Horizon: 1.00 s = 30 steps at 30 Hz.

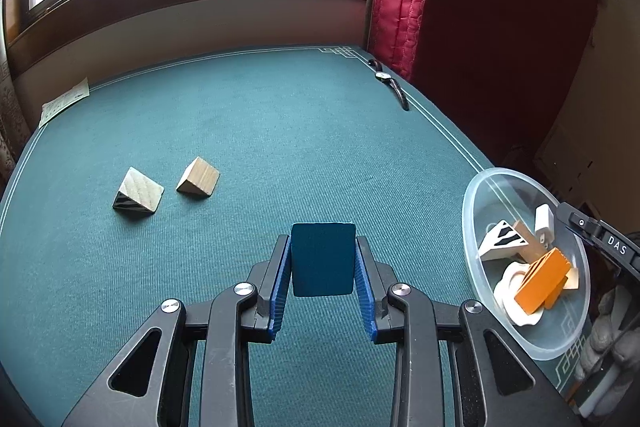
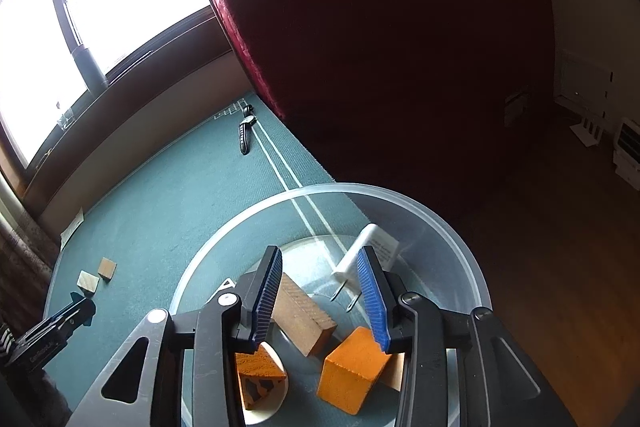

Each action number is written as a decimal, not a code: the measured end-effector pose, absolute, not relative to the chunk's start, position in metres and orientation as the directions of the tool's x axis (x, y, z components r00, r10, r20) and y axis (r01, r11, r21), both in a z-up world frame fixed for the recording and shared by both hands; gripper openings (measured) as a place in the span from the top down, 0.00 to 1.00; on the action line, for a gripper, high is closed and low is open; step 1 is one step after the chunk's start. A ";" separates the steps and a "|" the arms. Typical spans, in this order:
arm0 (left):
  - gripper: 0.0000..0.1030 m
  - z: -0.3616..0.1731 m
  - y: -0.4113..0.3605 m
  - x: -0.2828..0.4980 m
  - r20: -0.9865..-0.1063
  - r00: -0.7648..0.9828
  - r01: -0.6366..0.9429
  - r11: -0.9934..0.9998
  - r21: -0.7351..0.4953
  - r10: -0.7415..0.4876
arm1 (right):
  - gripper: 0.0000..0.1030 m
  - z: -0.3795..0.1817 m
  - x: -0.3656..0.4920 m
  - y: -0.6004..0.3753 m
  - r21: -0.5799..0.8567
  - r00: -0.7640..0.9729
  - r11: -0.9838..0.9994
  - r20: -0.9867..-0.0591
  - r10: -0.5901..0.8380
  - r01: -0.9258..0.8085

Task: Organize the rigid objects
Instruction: 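Open both tools to drop the charger and blue wedge into the bowl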

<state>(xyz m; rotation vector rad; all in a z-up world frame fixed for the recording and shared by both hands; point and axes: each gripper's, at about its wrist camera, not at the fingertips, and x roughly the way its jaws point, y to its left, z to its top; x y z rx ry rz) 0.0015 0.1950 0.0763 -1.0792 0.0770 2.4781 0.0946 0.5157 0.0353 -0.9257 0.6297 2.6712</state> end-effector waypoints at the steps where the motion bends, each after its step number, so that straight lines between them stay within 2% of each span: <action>1: 0.70 0.076 0.198 0.002 -0.710 -0.598 -0.417 -0.901 -0.121 0.371 | 0.59 0.035 0.095 0.517 0.319 -0.769 -0.876 -0.633 0.088 -0.363; 8: 0.70 0.077 0.220 0.009 -0.716 -0.568 -0.464 -0.876 -0.129 0.406 | 0.59 0.033 0.098 0.526 0.324 -0.767 -0.867 -0.634 0.097 -0.378; 12: 0.70 0.079 0.237 0.015 -0.716 -0.545 -0.501 -0.854 -0.139 0.436 | 0.52 0.033 0.100 0.530 0.331 -0.769 -0.861 -0.631 0.104 -0.387; 25: 0.70 0.078 0.297 0.044 -0.715 -0.442 -0.662 -0.735 -0.147 0.542 | 0.47 0.034 0.100 0.523 0.316 -0.773 -0.870 -0.624 0.110 -0.379; 28: 0.68 0.074 0.307 0.047 -0.721 -0.412 -0.681 -0.714 -0.163 0.557 | 0.47 0.035 0.100 0.523 0.319 -0.774 -0.868 -0.624 0.109 -0.380; 30: 0.62 0.070 0.308 0.046 -0.726 -0.402 -0.677 -0.715 -0.174 0.558 | 0.47 0.035 0.100 0.523 0.319 -0.775 -0.869 -0.622 0.109 -0.378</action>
